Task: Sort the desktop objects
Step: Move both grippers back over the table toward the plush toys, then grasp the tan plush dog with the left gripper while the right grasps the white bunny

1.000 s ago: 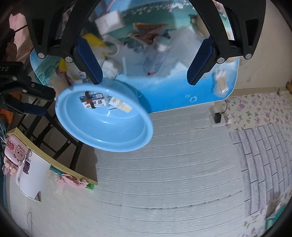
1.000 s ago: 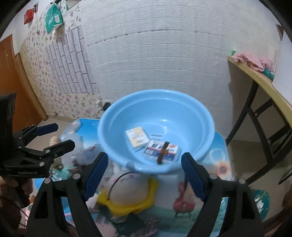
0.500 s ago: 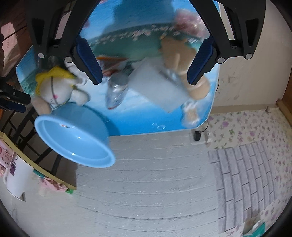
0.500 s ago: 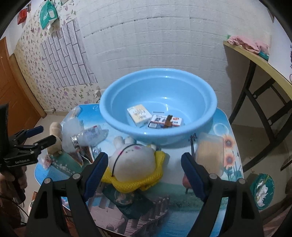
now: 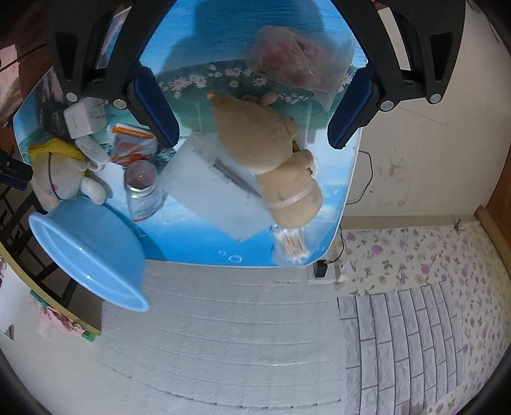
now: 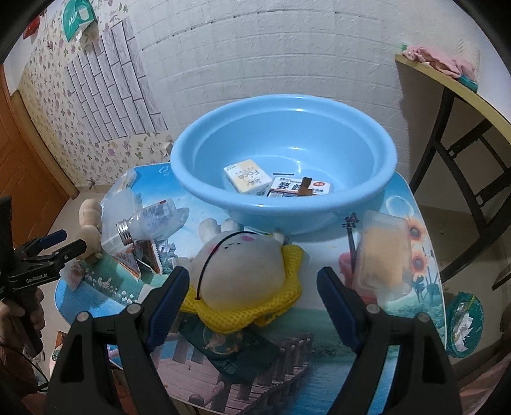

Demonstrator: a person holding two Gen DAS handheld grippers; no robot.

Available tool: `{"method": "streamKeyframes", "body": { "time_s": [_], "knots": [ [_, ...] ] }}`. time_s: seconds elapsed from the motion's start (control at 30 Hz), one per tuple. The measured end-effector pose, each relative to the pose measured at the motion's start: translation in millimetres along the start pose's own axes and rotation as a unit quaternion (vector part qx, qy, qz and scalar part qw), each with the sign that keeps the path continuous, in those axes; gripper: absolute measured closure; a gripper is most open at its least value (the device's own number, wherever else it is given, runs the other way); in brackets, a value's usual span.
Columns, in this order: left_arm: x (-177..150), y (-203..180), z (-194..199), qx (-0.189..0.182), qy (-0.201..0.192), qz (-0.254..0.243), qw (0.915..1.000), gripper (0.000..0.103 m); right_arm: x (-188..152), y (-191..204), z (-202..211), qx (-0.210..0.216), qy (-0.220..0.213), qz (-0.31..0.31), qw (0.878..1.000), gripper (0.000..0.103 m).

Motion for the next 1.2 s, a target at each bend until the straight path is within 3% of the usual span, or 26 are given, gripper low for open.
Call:
{"method": "streamKeyframes", "body": {
  "time_s": [0.13, 0.27, 0.67, 0.73, 0.9, 1.2],
  "knots": [
    [0.5, 1.2, -10.2, -0.001, 0.007, 0.002, 1.0, 0.009, 0.1, 2.7, -7.8, 0.003, 0.01, -0.004, 1.0, 0.019],
    [-0.6, 3.0, -18.6, -0.006, 0.014, 0.004, 0.9999, 0.009, 0.5, 5.8, -14.2, 0.002, 0.017, -0.004, 1.0, 0.008],
    [-4.8, 8.0, -35.7, -0.021, 0.029, 0.009, 0.9993, 0.009, -0.6, 4.0, -37.0, -0.014, 0.046, -0.011, 0.999, 0.006],
    [-6.1, 7.6, -37.0, -0.023, 0.029, 0.006, 0.9993, 0.014, -1.2, 3.4, -39.7, -0.013, 0.05, -0.013, 0.999, 0.006],
    [-6.6, 2.5, -35.3, -0.028, 0.019, -0.016, 0.9993, 0.046, -1.1, 1.9, -43.7, -0.007, 0.061, -0.021, 0.998, 0.006],
    [-9.1, 2.8, -22.7, -0.024, 0.01, -0.02, 0.9994, 0.048, -2.1, 3.1, -39.7, 0.002, 0.06, -0.022, 0.998, 0.007]
  ]
}}
Point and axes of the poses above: each gripper's, at about its wrist camera, not at the fingertips, and z roughly against the way its jaws point, y to its left, x to its top, the point moved 1 cm from there along -z, roughly the way its jaws point, and after that the axes turned 6 degrees about x, right-handed, at the moved point
